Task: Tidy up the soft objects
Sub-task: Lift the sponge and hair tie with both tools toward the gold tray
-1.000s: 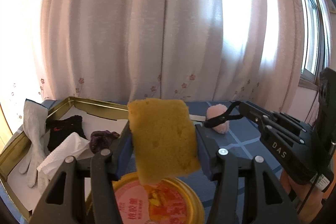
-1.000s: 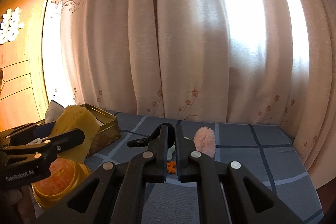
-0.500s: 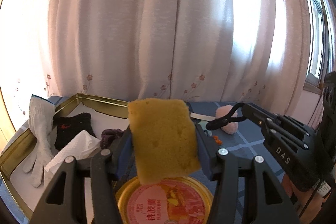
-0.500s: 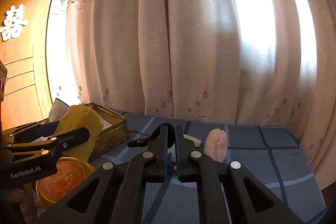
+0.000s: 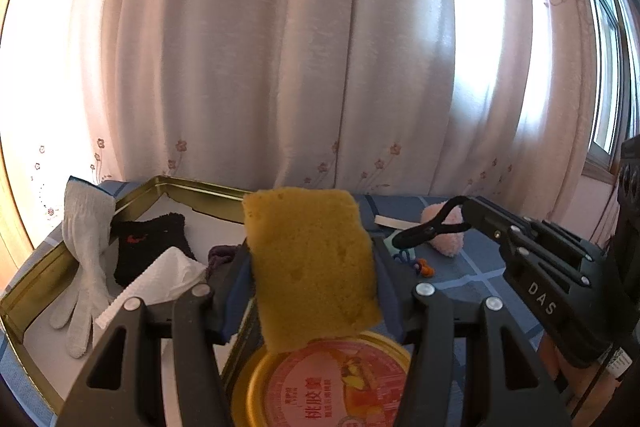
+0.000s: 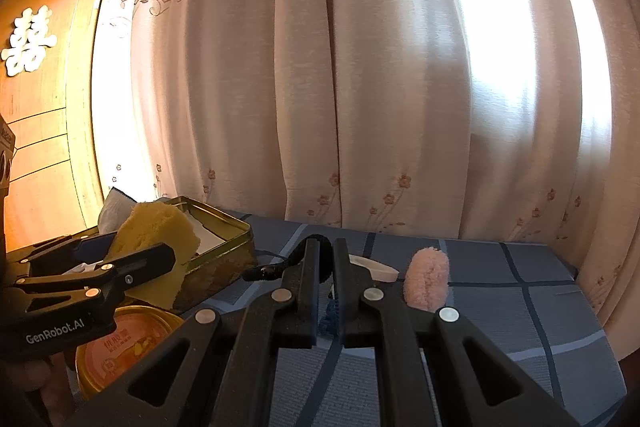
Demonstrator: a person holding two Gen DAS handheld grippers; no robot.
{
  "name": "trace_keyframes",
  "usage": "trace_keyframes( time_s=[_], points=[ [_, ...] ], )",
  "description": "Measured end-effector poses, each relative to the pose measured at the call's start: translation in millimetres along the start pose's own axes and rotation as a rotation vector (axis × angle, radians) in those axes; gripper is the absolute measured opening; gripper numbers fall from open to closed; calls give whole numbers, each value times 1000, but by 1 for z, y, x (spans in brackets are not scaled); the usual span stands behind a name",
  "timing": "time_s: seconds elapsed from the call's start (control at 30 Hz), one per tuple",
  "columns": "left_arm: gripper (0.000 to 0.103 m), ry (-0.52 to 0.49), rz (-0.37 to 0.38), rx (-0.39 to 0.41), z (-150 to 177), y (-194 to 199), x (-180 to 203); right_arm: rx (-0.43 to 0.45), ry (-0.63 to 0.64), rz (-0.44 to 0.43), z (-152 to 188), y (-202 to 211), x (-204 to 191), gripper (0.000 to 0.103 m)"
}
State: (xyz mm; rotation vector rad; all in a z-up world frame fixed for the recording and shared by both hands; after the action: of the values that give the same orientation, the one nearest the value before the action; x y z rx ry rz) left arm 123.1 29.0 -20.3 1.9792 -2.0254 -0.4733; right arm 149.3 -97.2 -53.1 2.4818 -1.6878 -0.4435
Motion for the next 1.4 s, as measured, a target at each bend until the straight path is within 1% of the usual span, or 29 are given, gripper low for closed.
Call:
trace_keyframes(
  time_s=[0.57, 0.9, 1.4],
  points=[
    [55, 21, -5, 8, 0, 5, -22, -21, 29, -22, 2, -14, -26, 7],
    [55, 10, 7, 19, -3, 6, -21, -39, 44, -24, 2, -21, -33, 7],
    [55, 31, 3, 23, -1, 12, -36, -69, 52, -39, 2, -31, -38, 7]
  ],
)
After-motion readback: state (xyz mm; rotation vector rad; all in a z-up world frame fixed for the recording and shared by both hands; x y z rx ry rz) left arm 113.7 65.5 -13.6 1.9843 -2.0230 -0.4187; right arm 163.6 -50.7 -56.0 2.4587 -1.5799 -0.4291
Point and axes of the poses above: each gripper's, at about its wrist camera, not at the fingertips, and y roughly against the way its jaws point, x to its right, z to its underside, the point moved 3 cm from there along -y, roughly the way its jaws point, and after that the axes turned 10 degrees about -y, right-handed, at the moved point
